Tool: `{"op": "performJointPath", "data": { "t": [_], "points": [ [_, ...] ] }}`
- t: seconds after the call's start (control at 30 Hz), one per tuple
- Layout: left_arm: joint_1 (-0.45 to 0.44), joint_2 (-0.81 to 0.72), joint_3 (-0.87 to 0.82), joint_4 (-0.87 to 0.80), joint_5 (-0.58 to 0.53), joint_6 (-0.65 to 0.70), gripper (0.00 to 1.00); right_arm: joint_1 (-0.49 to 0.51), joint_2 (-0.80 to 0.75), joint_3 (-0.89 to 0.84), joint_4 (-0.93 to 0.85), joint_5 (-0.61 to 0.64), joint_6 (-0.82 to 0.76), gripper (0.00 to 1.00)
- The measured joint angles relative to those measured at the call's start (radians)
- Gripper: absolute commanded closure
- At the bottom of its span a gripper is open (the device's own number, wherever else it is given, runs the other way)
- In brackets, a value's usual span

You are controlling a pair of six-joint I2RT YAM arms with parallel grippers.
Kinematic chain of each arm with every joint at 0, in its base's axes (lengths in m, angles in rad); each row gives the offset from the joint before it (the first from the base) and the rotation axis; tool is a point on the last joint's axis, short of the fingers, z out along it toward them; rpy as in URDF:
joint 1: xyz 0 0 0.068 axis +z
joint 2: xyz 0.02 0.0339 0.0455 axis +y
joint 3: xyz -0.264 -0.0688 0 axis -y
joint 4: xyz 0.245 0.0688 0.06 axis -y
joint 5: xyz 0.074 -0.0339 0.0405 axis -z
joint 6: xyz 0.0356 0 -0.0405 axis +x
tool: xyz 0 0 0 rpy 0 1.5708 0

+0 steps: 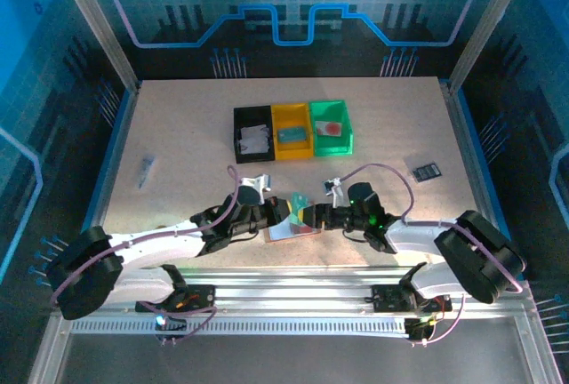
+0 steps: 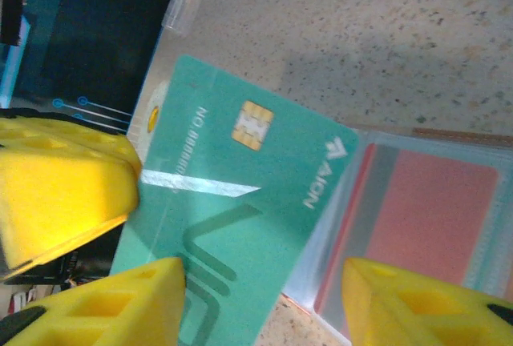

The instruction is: Take the credit cards out of the card holder

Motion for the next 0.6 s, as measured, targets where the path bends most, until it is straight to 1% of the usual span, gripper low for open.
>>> {"op": "performJointPath", "data": {
  "t": [0.27,0.6],
  "points": [
    [-0.006,0.0,0.0,0.007,0.0,0.0,1.0,0.015,-0.003,-0.006,0.039,0.004,0.011,0.57],
    [-0.006,0.0,-0.001,0.006,-0.005,0.0,1.0,0.014,-0.098,-0.03,0.0,0.05,0.006,0.7]
  ]
}}
